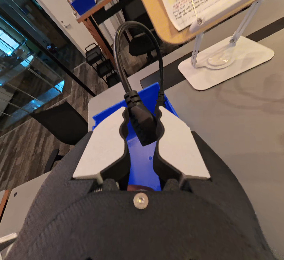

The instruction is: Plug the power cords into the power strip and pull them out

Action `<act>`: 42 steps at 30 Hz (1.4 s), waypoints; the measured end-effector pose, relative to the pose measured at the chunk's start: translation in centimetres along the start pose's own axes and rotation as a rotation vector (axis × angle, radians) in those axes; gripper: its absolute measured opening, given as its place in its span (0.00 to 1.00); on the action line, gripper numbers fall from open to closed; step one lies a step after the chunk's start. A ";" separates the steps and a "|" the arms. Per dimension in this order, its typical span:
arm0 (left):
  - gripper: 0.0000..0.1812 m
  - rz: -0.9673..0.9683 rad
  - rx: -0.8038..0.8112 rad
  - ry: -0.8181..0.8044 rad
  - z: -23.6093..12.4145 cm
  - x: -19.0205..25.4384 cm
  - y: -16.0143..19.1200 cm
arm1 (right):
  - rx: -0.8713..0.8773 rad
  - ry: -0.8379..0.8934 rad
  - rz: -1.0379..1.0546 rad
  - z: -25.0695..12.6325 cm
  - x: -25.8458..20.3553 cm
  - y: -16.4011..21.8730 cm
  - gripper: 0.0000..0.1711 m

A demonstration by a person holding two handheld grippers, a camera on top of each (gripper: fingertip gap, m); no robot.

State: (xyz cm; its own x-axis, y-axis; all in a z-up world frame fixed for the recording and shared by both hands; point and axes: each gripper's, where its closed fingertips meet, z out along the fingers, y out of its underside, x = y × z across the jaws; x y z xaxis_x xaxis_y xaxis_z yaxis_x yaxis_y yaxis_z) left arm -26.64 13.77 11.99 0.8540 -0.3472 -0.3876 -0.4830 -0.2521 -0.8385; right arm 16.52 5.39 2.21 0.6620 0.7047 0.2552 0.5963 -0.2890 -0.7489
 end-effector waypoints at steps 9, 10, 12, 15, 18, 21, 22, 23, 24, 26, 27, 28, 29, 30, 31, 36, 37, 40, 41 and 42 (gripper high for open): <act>0.18 0.080 0.131 0.030 -1.2 1.4 -5.4 | 0.065 0.066 -0.029 -1.4 1.3 -2.3 0.23; 0.18 0.096 0.144 0.042 -1.2 1.9 -6.1 | 0.071 0.071 -0.036 -1.6 1.4 -2.6 0.23; 0.18 0.121 0.174 0.078 -1.3 3.2 -7.6 | 0.087 0.076 -0.049 -2.1 1.6 -3.3 0.23; 0.17 0.164 0.228 0.144 -1.3 5.6 -9.9 | 0.122 0.070 -0.053 -2.9 1.7 -4.7 0.23; 0.17 0.189 0.287 0.220 -1.2 8.2 -12.2 | 0.147 0.063 -0.072 -3.6 1.5 -5.8 0.23; 0.18 0.195 0.365 0.307 -1.1 10.9 -14.7 | 0.187 0.034 -0.063 -4.4 1.2 -6.9 0.24; 0.18 0.192 0.391 0.335 -1.1 11.8 -15.5 | 0.201 0.026 -0.053 -4.6 1.2 -7.3 0.24; 0.18 0.191 0.415 0.362 -1.0 12.7 -16.2 | 0.212 0.023 -0.046 -4.9 1.2 -7.5 0.24; 0.18 0.187 0.438 0.380 -0.9 13.4 -17.0 | 0.221 0.019 -0.038 -5.1 1.2 -7.8 0.24; 0.18 0.181 0.476 0.419 -0.8 15.0 -18.2 | 0.229 0.021 -0.025 -5.5 1.3 -8.1 0.25; 0.18 0.179 0.498 0.440 -0.8 15.8 -18.8 | 0.228 0.026 -0.019 -5.6 1.3 -8.2 0.25; 0.18 0.174 0.517 0.457 -0.8 16.6 -19.3 | 0.226 0.029 -0.015 -5.6 1.4 -8.4 0.26; 0.18 0.168 0.532 0.472 -0.9 17.4 -19.7 | 0.227 0.035 -0.007 -5.7 1.4 -8.6 0.27; 0.18 0.165 0.549 0.483 -0.9 18.2 -20.0 | 0.227 0.045 0.005 -5.7 1.6 -8.8 0.28; 0.18 0.163 0.565 0.489 -1.0 18.9 -20.3 | 0.227 0.051 0.018 -5.7 1.7 -9.0 0.29; 0.18 0.171 0.609 0.504 -1.3 22.2 -20.4 | 0.239 0.113 0.102 -5.5 3.0 -10.4 0.32; 0.18 0.177 0.614 0.508 -1.3 22.8 -20.3 | 0.233 0.120 0.114 -5.3 3.2 -10.5 0.32; 0.18 0.207 0.618 0.516 -1.4 23.9 -20.3 | 0.228 0.134 0.156 -4.5 3.8 -10.9 0.33; 0.18 0.215 0.621 0.518 -1.5 24.2 -20.2 | 0.225 0.128 0.169 -4.2 3.8 -11.0 0.33; 0.18 0.220 0.625 0.513 -1.6 24.3 -20.3 | 0.219 0.126 0.184 -3.8 3.8 -11.0 0.33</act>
State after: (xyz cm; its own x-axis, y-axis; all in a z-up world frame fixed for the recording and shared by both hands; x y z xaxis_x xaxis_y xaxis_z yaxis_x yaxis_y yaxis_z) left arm 3.57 9.02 20.20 0.4856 -0.7363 -0.4712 -0.3029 0.3640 -0.8808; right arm 14.21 8.82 13.72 0.8089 0.5637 0.1670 0.3587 -0.2482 -0.8998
